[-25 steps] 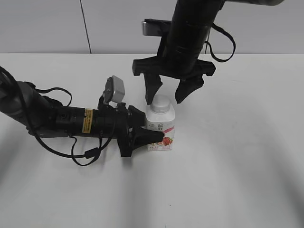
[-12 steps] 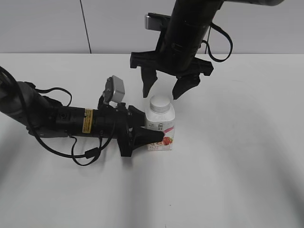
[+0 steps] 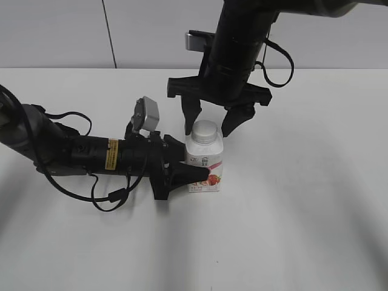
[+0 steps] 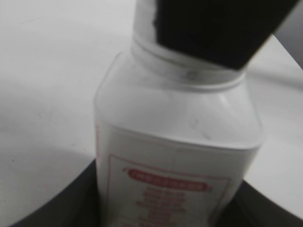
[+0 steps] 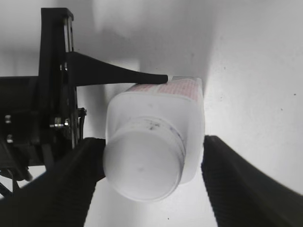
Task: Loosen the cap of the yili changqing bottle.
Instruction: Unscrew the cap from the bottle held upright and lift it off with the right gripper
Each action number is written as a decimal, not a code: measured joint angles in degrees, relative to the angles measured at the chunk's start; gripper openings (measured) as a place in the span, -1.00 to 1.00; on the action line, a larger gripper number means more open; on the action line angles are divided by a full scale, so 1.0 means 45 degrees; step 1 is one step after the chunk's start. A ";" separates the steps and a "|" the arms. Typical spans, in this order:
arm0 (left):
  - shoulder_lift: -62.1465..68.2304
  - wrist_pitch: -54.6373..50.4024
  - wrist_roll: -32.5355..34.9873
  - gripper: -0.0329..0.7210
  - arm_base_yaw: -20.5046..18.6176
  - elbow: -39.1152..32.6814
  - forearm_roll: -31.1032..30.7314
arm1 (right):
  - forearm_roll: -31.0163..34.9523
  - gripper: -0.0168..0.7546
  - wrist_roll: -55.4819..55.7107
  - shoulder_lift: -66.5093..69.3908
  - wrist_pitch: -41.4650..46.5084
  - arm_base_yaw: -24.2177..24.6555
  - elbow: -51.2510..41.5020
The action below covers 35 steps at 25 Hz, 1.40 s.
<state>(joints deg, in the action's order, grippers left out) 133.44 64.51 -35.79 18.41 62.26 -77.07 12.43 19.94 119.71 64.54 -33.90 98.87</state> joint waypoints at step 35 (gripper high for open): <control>0.0000 -0.0024 -0.0024 0.10 -0.0016 0.0000 -0.0104 | 0.0102 0.05 -1.1570 0.0069 0.0209 0.0000 0.0277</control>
<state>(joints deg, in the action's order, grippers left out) 133.44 64.41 -35.90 18.34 62.26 -77.53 12.88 -32.13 120.02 65.48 -33.90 100.11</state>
